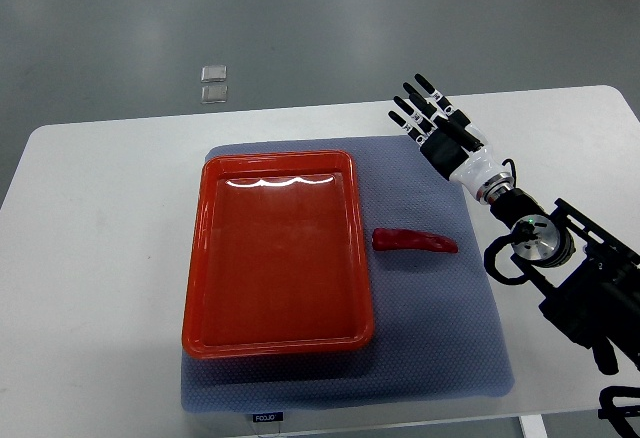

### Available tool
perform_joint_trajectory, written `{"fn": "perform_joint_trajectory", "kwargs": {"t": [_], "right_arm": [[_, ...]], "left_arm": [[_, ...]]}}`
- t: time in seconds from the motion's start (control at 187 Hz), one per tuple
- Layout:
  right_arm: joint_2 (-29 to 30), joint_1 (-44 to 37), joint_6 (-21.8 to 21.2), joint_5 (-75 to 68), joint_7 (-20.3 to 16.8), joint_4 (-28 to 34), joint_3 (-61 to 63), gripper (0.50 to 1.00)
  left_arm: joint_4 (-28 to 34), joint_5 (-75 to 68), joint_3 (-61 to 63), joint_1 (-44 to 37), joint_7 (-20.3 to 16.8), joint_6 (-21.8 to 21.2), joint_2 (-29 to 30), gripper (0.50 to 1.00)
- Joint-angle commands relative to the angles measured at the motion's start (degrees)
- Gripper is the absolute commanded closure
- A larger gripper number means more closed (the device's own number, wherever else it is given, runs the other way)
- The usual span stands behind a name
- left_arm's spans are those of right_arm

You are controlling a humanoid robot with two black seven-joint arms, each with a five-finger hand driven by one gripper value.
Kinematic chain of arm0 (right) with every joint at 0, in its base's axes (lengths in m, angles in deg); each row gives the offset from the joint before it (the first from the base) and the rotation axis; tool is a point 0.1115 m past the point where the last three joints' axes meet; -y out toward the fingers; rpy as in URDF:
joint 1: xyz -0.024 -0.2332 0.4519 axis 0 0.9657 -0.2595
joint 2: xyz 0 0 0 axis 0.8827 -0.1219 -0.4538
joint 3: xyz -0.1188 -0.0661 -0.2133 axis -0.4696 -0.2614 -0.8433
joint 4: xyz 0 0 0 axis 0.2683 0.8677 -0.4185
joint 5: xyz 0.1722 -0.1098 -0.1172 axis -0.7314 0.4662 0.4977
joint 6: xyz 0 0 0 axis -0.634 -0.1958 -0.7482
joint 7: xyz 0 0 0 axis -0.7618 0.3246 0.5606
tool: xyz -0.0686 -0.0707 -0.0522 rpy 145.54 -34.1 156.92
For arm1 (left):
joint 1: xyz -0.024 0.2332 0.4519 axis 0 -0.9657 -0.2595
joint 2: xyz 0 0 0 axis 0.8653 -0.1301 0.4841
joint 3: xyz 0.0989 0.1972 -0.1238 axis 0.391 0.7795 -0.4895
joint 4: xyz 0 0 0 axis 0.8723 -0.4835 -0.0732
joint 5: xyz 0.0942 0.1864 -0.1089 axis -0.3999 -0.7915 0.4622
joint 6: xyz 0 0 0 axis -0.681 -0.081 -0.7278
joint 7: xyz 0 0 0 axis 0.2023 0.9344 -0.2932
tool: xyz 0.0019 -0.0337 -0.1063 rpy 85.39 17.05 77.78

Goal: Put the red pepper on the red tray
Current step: 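Move the right hand down toward the red chili pepper beside the tray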

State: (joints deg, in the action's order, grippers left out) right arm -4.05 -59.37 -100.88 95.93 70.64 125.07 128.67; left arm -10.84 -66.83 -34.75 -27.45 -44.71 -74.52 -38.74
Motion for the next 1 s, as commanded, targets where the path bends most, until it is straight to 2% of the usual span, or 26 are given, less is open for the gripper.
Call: {"fn": "perform_joint_trajectory", "kwargs": {"t": [0.0, 0.46, 0.465, 0.529, 0.583, 0.588, 0.706, 0.818, 0.866, 0.872, 0.882, 0.995], "right_arm": [[-0.08, -0.04, -0.10, 0.35, 0.00, 0.00, 0.00, 0.589], [-1.40, -3.29, -0.89, 7.82, -0.17, 0.09, -4.13, 0.589], [-3.05, -4.86, -1.06, 10.69, -0.17, 0.17, -6.57, 0.589], [-5.35, -6.80, -1.42, 15.72, -0.35, 0.53, -10.28, 0.589], [-5.36, -6.80, -1.42, 15.73, -0.35, 0.53, -10.28, 0.589], [-7.18, -8.98, -1.50, 20.69, -0.96, 1.13, -14.20, 0.589], [-13.27, -13.84, -1.33, 31.82, -1.40, 4.74, -23.38, 0.589], [-21.61, -19.72, -0.45, 42.44, -4.04, 12.47, -34.97, 0.591], [-21.62, -19.72, -0.45, 42.45, -4.04, 12.48, -34.98, 0.591], [-25.44, -21.12, 0.07, 44.97, -5.61, 16.48, -37.85, 0.591], [-26.27, -21.30, 0.25, 45.26, -5.97, 17.30, -38.31, 0.593], [-31.19, -21.48, 2.27, 46.05, -8.78, 23.72, -40.25, 0.595]], "left_arm": [[0.01, -0.01, -0.01, 0.00, 0.00, 0.00, 0.00, 0.500], [-0.08, -0.01, -0.01, 0.00, 0.00, 0.00, 0.00, 0.500], [-0.08, -0.01, -0.01, 0.00, 0.00, 0.00, 0.00, 0.500], [-0.08, -0.01, -0.01, 0.00, 0.00, 0.00, 0.00, 0.500], [-0.08, -0.01, -0.01, 0.00, 0.00, 0.00, 0.00, 0.500], [-0.08, -0.01, -0.01, 0.00, 0.00, 0.00, 0.00, 0.500], [-0.08, -0.01, -0.01, 0.00, 0.00, 0.00, 0.00, 0.500], [-0.08, -0.01, -0.01, 0.00, 0.00, 0.00, 0.00, 0.500], [-0.08, -0.01, -0.01, 0.00, 0.00, 0.00, 0.00, 0.500], [-0.08, -0.01, -0.01, 0.00, 0.00, 0.00, 0.00, 0.500], [-0.08, -0.01, -0.01, 0.00, 0.00, 0.00, 0.00, 0.500], [-0.08, -0.01, -0.01, 0.00, 0.00, 0.00, 0.00, 0.500]]}}
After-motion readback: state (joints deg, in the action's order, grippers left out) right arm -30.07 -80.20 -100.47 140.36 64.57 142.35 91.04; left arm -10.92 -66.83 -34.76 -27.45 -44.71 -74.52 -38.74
